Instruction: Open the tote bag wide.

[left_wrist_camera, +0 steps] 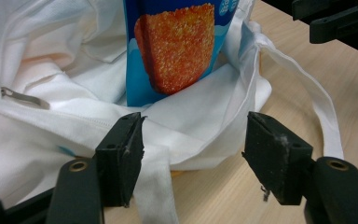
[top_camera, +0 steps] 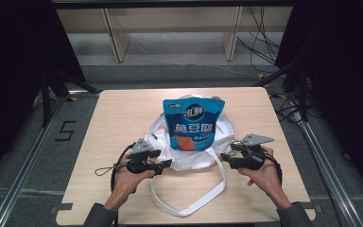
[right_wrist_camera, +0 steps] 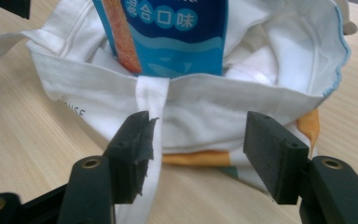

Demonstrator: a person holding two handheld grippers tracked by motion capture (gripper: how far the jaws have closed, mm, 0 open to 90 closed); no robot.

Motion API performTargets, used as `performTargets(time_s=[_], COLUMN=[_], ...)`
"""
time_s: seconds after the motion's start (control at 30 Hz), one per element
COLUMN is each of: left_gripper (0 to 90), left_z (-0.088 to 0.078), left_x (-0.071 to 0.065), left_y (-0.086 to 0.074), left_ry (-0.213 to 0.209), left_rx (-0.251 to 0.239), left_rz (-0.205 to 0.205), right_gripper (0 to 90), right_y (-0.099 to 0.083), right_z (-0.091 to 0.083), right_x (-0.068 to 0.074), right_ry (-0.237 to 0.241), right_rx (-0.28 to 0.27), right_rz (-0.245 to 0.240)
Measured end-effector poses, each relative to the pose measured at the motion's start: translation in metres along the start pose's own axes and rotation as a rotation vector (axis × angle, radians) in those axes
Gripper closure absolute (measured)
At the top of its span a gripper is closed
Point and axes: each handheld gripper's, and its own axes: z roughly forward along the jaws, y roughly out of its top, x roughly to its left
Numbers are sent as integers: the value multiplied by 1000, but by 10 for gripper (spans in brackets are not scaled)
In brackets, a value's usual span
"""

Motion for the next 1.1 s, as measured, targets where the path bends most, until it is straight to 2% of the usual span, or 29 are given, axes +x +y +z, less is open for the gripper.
performTargets(time_s=[0.03, 0.1, 0.17, 0.2, 0.3, 0.33, 0.37, 0.4, 0.43, 0.5, 0.57, 0.6, 0.73, 0.83, 0.87, 0.93, 1.03, 1.07, 1.1], left_gripper=[359, 351, 333, 328, 289, 262, 233, 205, 182, 165, 162, 158, 158, 158, 158, 159, 159, 159, 159], left_z=[-2, -4, -10, -11, -17, -18, -19, -21, -22, -24, -29, -30, -36, -41, -43, -45, -50, -54, -53], left_x=[-1, -1, -2, -2, -4, -4, -5, -5, -7, -8, -9, -8, -7, -7, -8, -10, -14, -15, -16], left_y=[-1, -3, -8, -10, -17, -20, -23, -26, -28, -29, -36, -38, -46, -53, -57, -60, -66, -69, -71], left_ry=[1, -1, 5, 4, 32, 30, 34, 35, 39, 43, 44, 46, 54, 75, 87, 86, 86, 90, 91], left_rx=[-1, -7, -5, -8, -9, -4, -6, -7, -10, -2, 3, 7, 11, 22, 26, 37, 48, 62, 48], left_rz=[-4, -6, -15, -15, -15, -11, -17, -34, -52, -46, -7, -2, -10, -6, -3, -15, 7, 38, 31], right_gripper=[404, 394, 372, 364, 340, 340, 336, 325, 317, 317, 317, 317, 318, 317, 317, 318, 318, 318, 318], right_y=[-1, -2, -8, -10, -14, -15, -17, -18, -19, -19, -21, -21, -24, -26, -28, -28, -32, -36, -38], right_z=[-2, -3, -7, -8, -9, -10, -10, -10, -9, -8, -7, -7, -9, -10, -12, -13, -16, -18, -19], right_x=[1, 1, 1, 0, 0, -1, -1, 0, 1, 1, 1, 3, 6, 5, 8, 8, 10, 13, 13], right_ry=[3, 3, -11, -10, -15, -12, -20, -18, -4, -5, -10, -16, -20, -21, -24, -22, -24, -30, -22], right_rx=[12, 17, 7, 9, 23, 37, 30, 35, 45, 36, 40, 47, 66, 61, 60, 63, 56, 57, 61], right_rz=[31, 39, 71, 59, 85, 78, 72, 86, 92, 99, 76, 83, 86, 59, 84, 85, 70, 76, 65])
